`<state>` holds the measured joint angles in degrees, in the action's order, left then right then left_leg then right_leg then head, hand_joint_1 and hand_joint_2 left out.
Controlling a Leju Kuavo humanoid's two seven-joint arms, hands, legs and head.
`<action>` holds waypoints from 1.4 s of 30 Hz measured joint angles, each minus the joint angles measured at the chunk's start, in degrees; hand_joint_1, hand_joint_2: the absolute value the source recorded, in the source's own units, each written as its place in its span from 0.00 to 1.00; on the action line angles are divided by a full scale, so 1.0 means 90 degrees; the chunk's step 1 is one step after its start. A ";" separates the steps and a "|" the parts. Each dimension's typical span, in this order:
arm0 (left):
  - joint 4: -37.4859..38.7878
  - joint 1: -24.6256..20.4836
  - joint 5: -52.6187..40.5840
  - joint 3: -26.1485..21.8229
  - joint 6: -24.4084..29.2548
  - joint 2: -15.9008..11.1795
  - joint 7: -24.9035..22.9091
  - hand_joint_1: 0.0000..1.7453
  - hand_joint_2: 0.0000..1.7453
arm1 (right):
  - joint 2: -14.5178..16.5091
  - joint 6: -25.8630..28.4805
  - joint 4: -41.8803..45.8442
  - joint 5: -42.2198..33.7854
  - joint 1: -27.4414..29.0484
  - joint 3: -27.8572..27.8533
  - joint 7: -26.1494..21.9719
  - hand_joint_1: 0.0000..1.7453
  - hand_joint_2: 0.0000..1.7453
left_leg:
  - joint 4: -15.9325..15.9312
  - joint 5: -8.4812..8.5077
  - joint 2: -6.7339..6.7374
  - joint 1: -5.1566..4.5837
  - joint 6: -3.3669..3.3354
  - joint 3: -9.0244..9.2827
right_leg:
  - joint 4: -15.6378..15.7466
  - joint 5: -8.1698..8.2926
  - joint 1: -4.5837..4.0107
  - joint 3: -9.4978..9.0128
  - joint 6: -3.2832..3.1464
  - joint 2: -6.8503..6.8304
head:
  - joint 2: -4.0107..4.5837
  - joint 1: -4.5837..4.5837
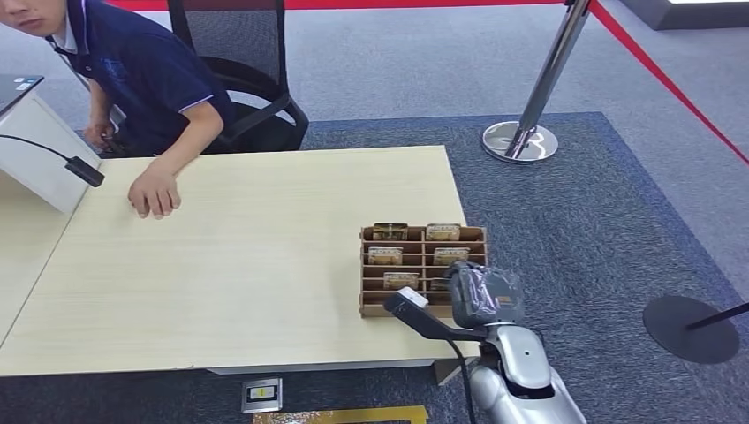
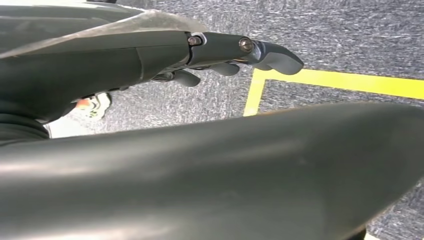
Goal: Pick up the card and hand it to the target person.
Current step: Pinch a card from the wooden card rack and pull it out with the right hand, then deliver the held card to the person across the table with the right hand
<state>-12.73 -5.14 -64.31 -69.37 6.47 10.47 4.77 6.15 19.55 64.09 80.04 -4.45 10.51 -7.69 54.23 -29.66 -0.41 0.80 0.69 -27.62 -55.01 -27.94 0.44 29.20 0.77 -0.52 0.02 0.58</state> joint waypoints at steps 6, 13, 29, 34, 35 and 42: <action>0.0002 0.0015 0.0059 -0.0069 0.0047 0.0007 0.0033 0.00 0.00 | -0.0125 -0.0059 0.0897 -0.0084 0.0308 0.0131 0.0016 1.00 1.00 | 0.0000 -0.0009 0.0000 0.0000 0.0000 -0.0006 | 0.0000 -0.0005 0.0000 0.0006 0.0000 0.0000 | 0.0000 0.0001; 0.0004 0.0014 0.0146 -0.0148 0.0070 0.0045 0.0068 0.00 0.00 | -0.0345 -0.0006 0.1890 -0.0142 0.0492 0.0347 -0.0014 1.00 1.00 | 0.0000 -0.0010 0.0000 0.0000 -0.0001 -0.0007 | 0.0000 -0.0007 0.0000 0.0007 0.0002 0.0000 | 0.0000 0.0001; 0.0030 0.0004 0.0013 -0.0243 0.0027 0.0114 0.0061 0.00 0.00 | -0.0409 0.0543 0.1758 -0.0844 -0.0438 0.0901 -0.0492 1.00 1.00 | 0.0000 -0.0008 0.0003 0.0000 0.0000 -0.0009 | -0.0006 -0.0006 0.0000 0.0006 0.0002 0.0000 | 0.0000 0.0001; 0.0041 -0.0025 -0.0147 -0.0209 -0.0034 0.0151 0.0058 0.00 0.00 | -0.0002 0.0927 0.0947 -0.1286 -0.1459 0.1284 -0.0565 1.00 1.00 | 0.0000 -0.0003 0.0005 0.0001 0.0006 -0.0006 | -0.0014 -0.0004 0.0000 0.0006 0.0000 0.0000 | 0.0000 0.0000; 0.0043 -0.0030 -0.0182 -0.0189 -0.0046 0.0155 0.0058 0.00 0.00 | 0.0101 0.0998 0.0732 -0.1364 -0.1695 0.1338 -0.0579 1.00 1.00 | 0.0000 -0.0002 0.0005 0.0001 0.0007 -0.0006 | -0.0015 -0.0004 0.0000 0.0007 -0.0001 0.0000 | 0.0000 0.0000; 0.0052 -0.0086 -0.0312 -0.0108 -0.0073 0.0168 -0.0016 0.00 0.00 | 0.0906 0.1841 -0.1299 -0.1649 -0.3401 0.1453 -0.0740 1.00 1.00 | 0.0000 0.0002 0.0003 0.0001 0.0011 -0.0004 | -0.0023 -0.0004 -0.0001 0.0010 -0.0001 0.0000 | 0.0000 0.0000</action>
<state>-12.27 -5.91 -67.12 -70.35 5.81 11.98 4.62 14.31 36.11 52.40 65.20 -35.06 23.59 -14.35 54.24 -29.64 -0.38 0.81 0.79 -27.65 -55.22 -27.98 0.43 29.29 0.76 -0.52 0.02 0.58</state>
